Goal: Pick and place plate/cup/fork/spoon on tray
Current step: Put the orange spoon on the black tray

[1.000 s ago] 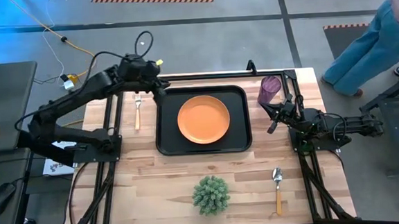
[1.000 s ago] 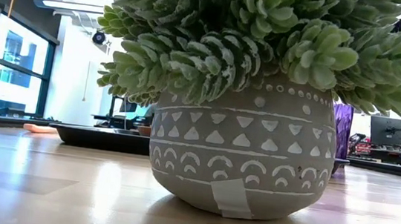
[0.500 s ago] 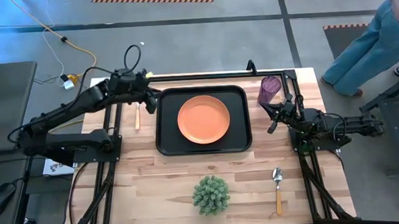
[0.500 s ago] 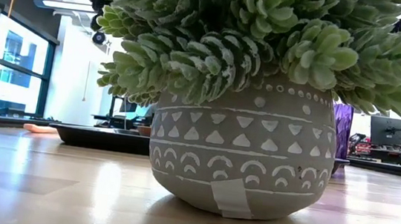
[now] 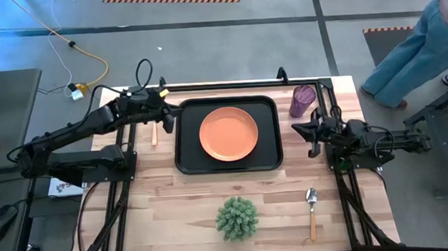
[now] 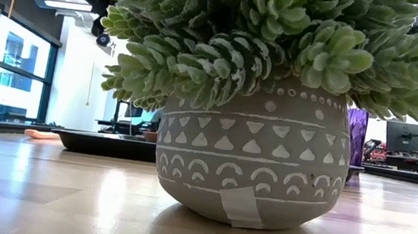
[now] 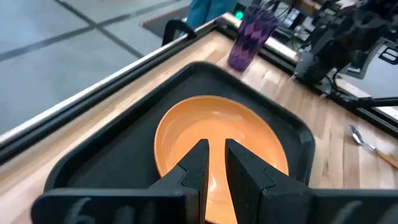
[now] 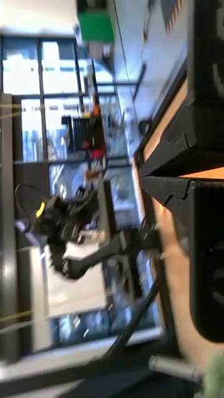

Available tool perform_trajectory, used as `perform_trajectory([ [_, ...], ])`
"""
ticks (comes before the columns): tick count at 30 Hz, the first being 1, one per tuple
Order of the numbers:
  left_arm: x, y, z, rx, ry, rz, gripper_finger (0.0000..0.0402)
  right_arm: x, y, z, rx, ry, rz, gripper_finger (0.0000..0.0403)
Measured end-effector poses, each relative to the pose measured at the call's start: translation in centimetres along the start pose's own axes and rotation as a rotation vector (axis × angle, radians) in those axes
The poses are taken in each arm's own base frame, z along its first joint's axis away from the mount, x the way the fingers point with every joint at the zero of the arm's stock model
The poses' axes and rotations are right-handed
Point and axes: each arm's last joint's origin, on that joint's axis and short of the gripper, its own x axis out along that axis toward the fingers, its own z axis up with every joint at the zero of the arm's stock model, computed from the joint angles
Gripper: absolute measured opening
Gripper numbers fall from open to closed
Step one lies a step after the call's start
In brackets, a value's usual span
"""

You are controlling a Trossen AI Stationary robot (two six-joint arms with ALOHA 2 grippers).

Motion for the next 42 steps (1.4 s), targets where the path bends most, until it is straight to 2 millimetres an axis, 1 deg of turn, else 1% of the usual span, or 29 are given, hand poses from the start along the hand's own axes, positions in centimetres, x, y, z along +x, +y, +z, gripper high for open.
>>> perform_trajectory([
  [3, 0.0, -0.2, 0.1, 0.016, -0.016, -0.011, 0.0044, 0.0, 0.1, 0.2, 0.076, -0.018, 0.033, 0.0],
  [9, 0.0, -0.2, 0.1, 0.016, -0.013, -0.012, 0.0044, 0.0, 0.2, 0.6, 0.125, -0.04, 0.076, 0.0],
  [13, 0.0, -0.2, 0.1, 0.017, -0.012, -0.012, 0.0044, 0.0, 0.3, 1.9, 0.157, -0.073, 0.09, 0.0005],
  [16, 0.0, -0.2, 0.1, 0.017, -0.012, -0.012, 0.0044, -0.1, 0.5, 3.1, 0.156, -0.082, 0.118, 0.0027],
  [22, 0.0, -0.2, 0.1, 0.016, -0.013, -0.012, 0.0044, -0.4, 0.6, 5.9, 0.152, -0.04, 0.122, 0.0105],
  [25, 0.0, -0.2, 0.1, 0.016, -0.013, -0.012, 0.0044, -0.8, 0.8, 7.9, 0.197, -0.028, 0.155, 0.0133],
  [28, 0.0, -0.2, 0.1, 0.016, -0.013, -0.012, 0.0044, -1.3, 0.9, 10.6, 0.269, -0.002, 0.19, 0.0145],
  [31, 0.0, -0.2, 0.1, 0.016, -0.013, -0.011, 0.0044, -1.3, 1.1, 12.8, 0.349, 0.06, 0.2, 0.0147],
  [34, 0.0, -0.2, 0.1, 0.016, -0.013, -0.011, 0.0044, -0.7, 1.4, 14.0, 0.449, 0.177, 0.19, 0.0147],
  [38, 0.0, -0.2, 0.1, 0.016, -0.012, -0.011, 0.0044, 1.3, 1.9, 14.2, 0.599, 0.385, 0.132, 0.0147],
  [42, 0.0, -0.2, 0.1, 0.016, -0.013, -0.011, 0.0044, 3.7, 2.8, 13.8, 0.758, 0.586, 0.134, 0.0147],
])
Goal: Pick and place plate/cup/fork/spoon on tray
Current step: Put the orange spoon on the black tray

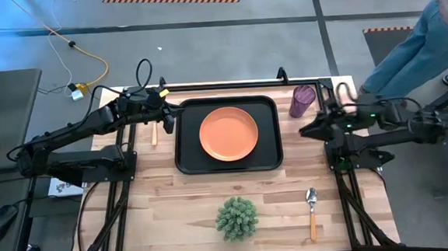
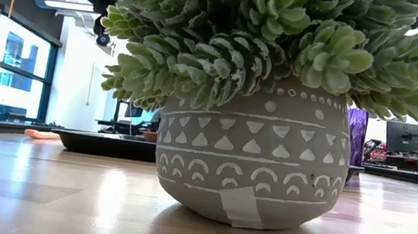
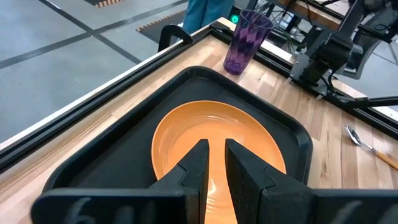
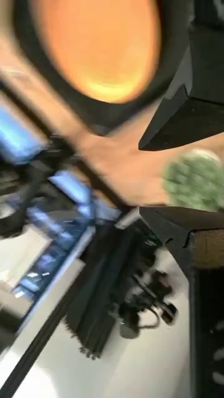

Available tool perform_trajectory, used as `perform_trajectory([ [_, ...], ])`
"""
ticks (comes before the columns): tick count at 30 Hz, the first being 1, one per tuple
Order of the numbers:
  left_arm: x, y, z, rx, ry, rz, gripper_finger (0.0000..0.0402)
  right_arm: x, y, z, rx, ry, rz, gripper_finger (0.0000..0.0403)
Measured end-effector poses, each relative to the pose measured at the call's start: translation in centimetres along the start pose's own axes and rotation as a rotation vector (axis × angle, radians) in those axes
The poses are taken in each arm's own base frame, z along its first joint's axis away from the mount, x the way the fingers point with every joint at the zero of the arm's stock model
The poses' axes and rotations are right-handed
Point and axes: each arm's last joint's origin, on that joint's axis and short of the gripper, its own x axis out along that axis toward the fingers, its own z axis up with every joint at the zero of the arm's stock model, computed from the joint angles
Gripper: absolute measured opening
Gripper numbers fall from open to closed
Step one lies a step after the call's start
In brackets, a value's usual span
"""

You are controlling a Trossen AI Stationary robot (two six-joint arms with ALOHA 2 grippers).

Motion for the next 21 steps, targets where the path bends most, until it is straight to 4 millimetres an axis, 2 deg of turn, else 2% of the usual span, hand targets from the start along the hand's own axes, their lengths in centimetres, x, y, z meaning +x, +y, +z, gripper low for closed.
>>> perform_trajectory([
  [3, 0.0, 0.0, 0.0, 0.0, 0.0, 0.0, 0.0044, 1.9, 0.2, 0.2, 0.118, 0.114, -0.038, 0.0147],
  [8, 0.0, 0.0, 0.0, 0.0, 0.001, 0.0, 0.0044, 4.3, -0.1, -0.3, 0.309, 0.255, -0.218, 0.0147],
  [14, 0.0, 0.0, 0.0, 0.009, 0.003, 0.0, 0.0044, 6.1, -0.7, -2.6, 0.482, 0.381, -0.451, 0.0147],
  [21, 0.0, 0.0, 0.0, 0.053, 0.004, 0.001, 0.0044, 8.0, -0.5, -5.1, 0.599, 0.468, -0.607, 0.0147],
])
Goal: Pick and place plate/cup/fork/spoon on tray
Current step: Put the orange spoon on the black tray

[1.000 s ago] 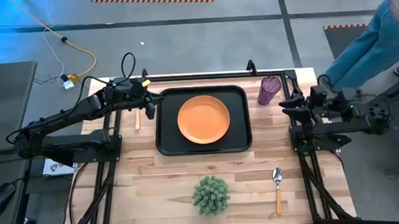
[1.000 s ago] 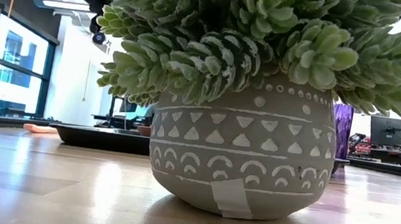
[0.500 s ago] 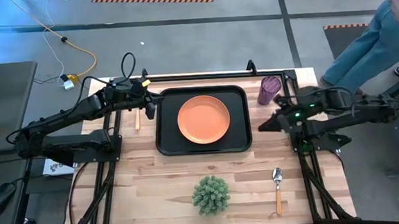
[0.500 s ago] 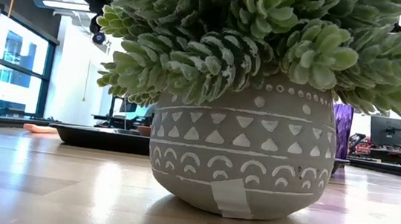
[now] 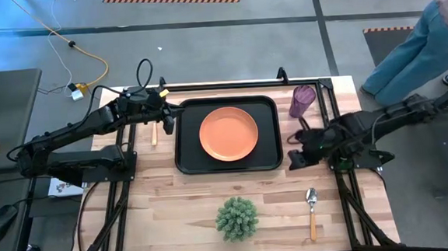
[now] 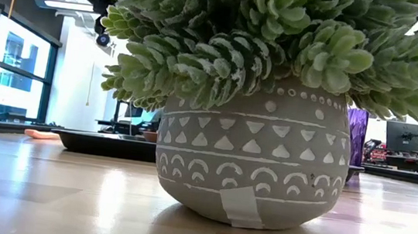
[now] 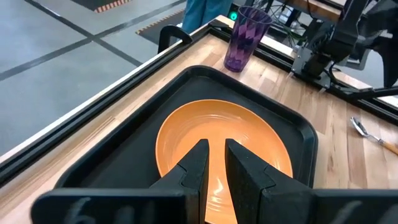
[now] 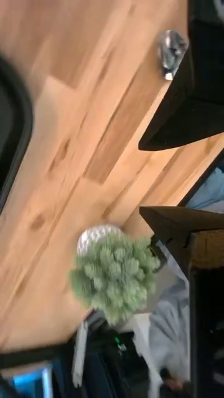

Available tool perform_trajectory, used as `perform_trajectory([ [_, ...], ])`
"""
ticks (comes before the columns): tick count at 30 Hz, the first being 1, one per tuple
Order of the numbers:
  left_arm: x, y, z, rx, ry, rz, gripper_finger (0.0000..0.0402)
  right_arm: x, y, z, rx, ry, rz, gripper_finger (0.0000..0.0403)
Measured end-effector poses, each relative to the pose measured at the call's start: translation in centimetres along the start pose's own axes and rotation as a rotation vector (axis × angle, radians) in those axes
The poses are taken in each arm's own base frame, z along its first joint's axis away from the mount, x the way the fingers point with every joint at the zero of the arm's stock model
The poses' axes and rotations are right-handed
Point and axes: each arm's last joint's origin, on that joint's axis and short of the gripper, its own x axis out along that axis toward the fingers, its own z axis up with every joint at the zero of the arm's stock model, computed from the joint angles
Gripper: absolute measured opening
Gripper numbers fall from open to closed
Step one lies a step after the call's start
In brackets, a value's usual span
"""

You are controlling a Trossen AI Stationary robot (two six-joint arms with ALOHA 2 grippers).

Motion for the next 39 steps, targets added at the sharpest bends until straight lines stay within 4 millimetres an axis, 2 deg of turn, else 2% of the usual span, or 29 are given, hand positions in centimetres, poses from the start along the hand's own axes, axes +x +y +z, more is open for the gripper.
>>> perform_trajectory([
  [15, 0.0, 0.0, 0.0, 0.027, 0.001, 0.0, 0.0044, 5.4, -0.6, -4.1, 0.164, 0.037, -0.344, 0.0147],
  [27, 0.0, 0.0, 0.0, 0.024, 0.001, 0.0, 0.0044, 8.7, -1.4, -8.1, 0.233, 0.059, -0.48, 0.0147],
  [39, 0.0, 0.0, 0.0, 0.021, 0.001, 0.0, 0.0044, 10.2, -1.9, -8.7, 0.265, 0.109, -0.581, 0.0147],
])
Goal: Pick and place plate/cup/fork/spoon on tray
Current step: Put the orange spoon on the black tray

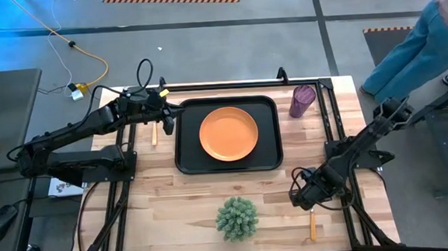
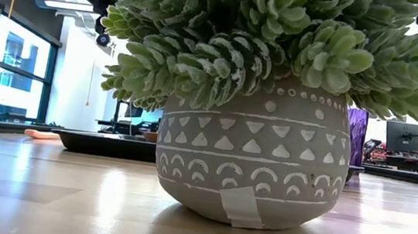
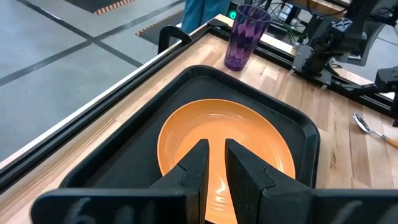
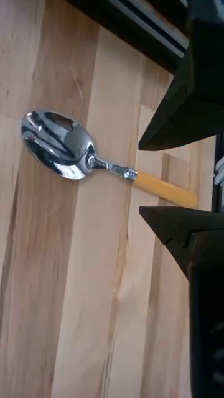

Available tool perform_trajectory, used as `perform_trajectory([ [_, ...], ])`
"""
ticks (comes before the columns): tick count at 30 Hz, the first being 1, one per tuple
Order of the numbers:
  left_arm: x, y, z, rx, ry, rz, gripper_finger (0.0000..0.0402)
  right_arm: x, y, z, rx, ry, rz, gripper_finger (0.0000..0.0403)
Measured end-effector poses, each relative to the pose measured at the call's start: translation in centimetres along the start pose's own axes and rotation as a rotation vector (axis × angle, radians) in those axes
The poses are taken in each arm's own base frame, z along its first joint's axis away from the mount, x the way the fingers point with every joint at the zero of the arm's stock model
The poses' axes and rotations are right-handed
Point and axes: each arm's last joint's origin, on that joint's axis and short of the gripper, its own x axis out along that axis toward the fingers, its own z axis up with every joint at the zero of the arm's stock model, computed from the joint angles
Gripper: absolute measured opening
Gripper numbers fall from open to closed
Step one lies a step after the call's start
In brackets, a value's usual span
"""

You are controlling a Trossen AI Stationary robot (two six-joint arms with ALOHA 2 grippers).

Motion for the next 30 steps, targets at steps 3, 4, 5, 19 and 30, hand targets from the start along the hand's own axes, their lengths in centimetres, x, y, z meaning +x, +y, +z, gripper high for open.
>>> perform_trajectory([
  [3, 0.0, 0.0, 0.0, -0.017, 0.001, 0.0, 0.0044, 0.4, 0.2, -0.3, -0.003, 0.012, -0.003, 0.0147],
  [4, 0.0, 0.0, 0.0, -0.021, 0.003, 0.0, 0.0044, 0.6, 0.2, -0.4, 0.003, 0.013, -0.005, 0.0147],
  [5, 0.0, 0.0, 0.0, -0.021, 0.004, 0.0, 0.0044, 0.7, 0.2, -0.5, 0.01, 0.009, -0.009, 0.0147],
  [19, 0.0, 0.0, 0.0, -0.021, 0.003, 0.0, 0.0044, 2.8, -0.3, -1.7, 0.093, -0.059, -0.07, 0.0147],
  [30, 0.0, 0.0, 0.0, -0.021, 0.002, 0.0, 0.0044, 4.5, 0.3, -1.6, 0.09, -0.103, -0.076, 0.0147],
])
